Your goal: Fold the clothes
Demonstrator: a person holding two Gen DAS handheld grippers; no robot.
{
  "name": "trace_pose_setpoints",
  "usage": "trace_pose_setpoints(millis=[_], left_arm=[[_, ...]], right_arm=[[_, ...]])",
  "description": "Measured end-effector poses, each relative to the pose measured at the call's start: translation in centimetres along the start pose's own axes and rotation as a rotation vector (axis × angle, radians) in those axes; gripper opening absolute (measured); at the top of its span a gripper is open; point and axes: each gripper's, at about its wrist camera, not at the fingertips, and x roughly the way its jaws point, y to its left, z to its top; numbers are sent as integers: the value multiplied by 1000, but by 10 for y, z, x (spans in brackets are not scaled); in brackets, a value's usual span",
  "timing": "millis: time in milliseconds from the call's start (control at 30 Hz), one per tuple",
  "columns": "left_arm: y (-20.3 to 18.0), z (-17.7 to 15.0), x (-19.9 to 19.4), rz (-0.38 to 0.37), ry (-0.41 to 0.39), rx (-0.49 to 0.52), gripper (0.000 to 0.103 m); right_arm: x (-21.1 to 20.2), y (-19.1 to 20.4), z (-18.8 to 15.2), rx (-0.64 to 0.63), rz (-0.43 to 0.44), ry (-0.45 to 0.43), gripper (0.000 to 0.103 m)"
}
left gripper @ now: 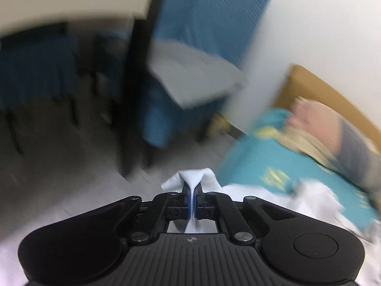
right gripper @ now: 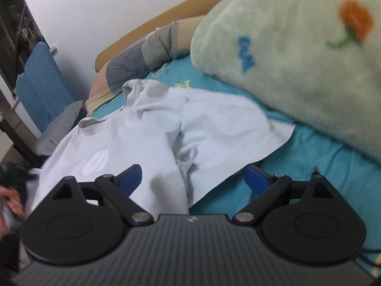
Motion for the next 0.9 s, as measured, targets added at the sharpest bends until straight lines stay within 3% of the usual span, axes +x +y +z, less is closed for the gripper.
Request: trace_pose_setpoints(millis=[100, 133, 200, 233, 267, 433, 500, 600, 767, 900], left_arm=[[4, -5, -11, -16, 27, 22, 3], [6, -7, -15, -21, 36, 30, 9], [9, -10, -23, -32, 53, 45, 30], [10, -12, -27, -37, 62, 52, 53], [11, -14, -31, -43, 71, 60, 65], [19, -22, -50, -69, 115, 97, 67], [14, -34, -84, -80, 105, 148, 69], [5, -53, -142, -97, 83, 235, 79], [-33, -87, -235, -203, 43, 335, 85], [-66, -112, -292, -287, 36, 347, 91]], right_arm=[[-3, 3, 1, -38, -13, -26, 94], [-4, 3, 2, -51, -17, -34, 94], [-7, 5, 2, -76, -25, -52, 94], [-8, 6, 3, -89, -30, -60, 94], [-9, 7, 3, -98, -32, -66, 94], [-12, 4, 5, -71, -18, -61, 94], [-15, 3, 5, -62, -8, -56, 94], [-19, 4, 4, -61, 7, -53, 94], [-33, 4, 3, -62, 36, -38, 94], [-52, -7, 2, -3, 61, -17, 94]])
